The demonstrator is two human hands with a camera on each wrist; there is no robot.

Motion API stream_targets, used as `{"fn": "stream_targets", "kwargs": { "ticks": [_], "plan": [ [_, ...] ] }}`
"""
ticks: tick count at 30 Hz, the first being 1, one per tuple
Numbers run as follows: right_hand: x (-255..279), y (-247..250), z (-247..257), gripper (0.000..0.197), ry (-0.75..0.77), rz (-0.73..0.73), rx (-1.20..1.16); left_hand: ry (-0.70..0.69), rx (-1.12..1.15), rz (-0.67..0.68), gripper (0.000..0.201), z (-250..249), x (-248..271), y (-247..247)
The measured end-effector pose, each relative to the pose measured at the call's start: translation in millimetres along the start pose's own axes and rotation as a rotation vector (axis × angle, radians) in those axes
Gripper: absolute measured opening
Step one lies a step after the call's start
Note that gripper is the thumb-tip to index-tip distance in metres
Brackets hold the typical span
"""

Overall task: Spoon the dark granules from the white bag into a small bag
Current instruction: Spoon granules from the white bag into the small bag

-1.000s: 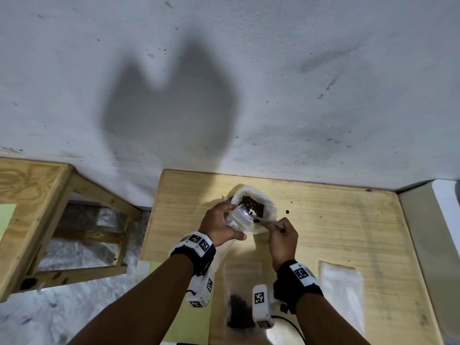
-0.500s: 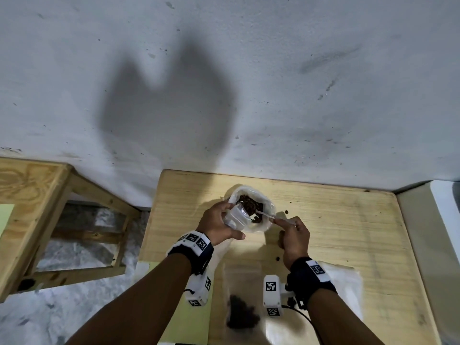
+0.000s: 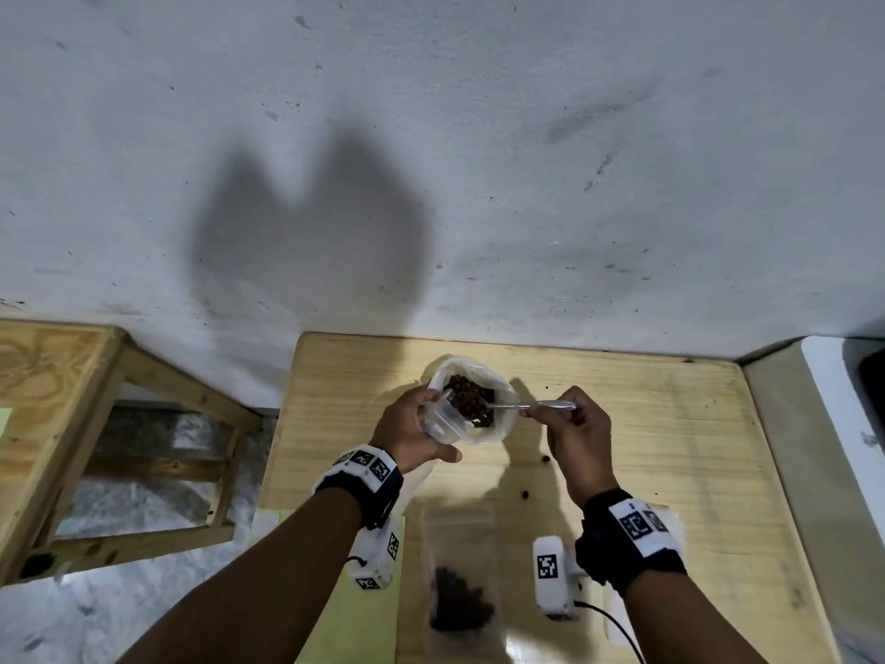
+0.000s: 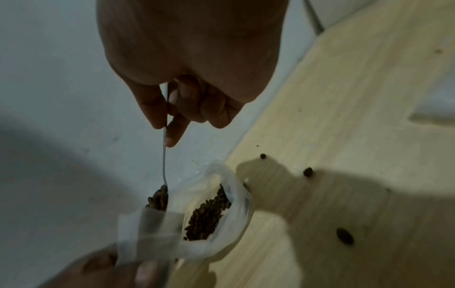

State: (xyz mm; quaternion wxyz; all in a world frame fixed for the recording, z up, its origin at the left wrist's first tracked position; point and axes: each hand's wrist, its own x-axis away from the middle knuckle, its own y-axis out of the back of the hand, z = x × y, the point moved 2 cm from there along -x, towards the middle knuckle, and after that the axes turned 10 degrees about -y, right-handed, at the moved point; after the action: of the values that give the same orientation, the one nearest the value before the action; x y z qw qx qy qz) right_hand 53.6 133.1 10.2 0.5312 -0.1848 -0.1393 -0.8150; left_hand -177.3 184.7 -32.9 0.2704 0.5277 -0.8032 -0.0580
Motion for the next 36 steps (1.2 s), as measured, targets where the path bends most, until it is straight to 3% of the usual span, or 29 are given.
{"fn": "stream_targets", "kwargs": {
  "ticks": [5,11,16,21,30,36],
  "plan": [
    [9,-18,10,0.038,0.163,0.079,0.294,0.01,0.015,-0.013,0.104,2,-1,1],
    [3,-4,12,0.033,0.211,-0.1,0.211,0.009,0.037,-0.019,0.102,5,-2,2],
    [-7,-8,-12,0.04,0.189,-0.143,0.367,0.006,0.037,-0.02,0.102,7,-2,0],
    [-11,-22,-32,0.028,0.105,-0.14,0.353,-0.003,0.028,-0.016,0.103,8,-2,1],
    [-11,-44,-62,0.048,-0.158,-0.068,0.154,-0.005,0.033,-0.029,0.1,8,-3,-1],
    [-10,-40,-69,0.048,-0.326,-0.081,-0.038,-0.012,0.039,-0.031,0.1,8,-4,-1]
  ]
}}
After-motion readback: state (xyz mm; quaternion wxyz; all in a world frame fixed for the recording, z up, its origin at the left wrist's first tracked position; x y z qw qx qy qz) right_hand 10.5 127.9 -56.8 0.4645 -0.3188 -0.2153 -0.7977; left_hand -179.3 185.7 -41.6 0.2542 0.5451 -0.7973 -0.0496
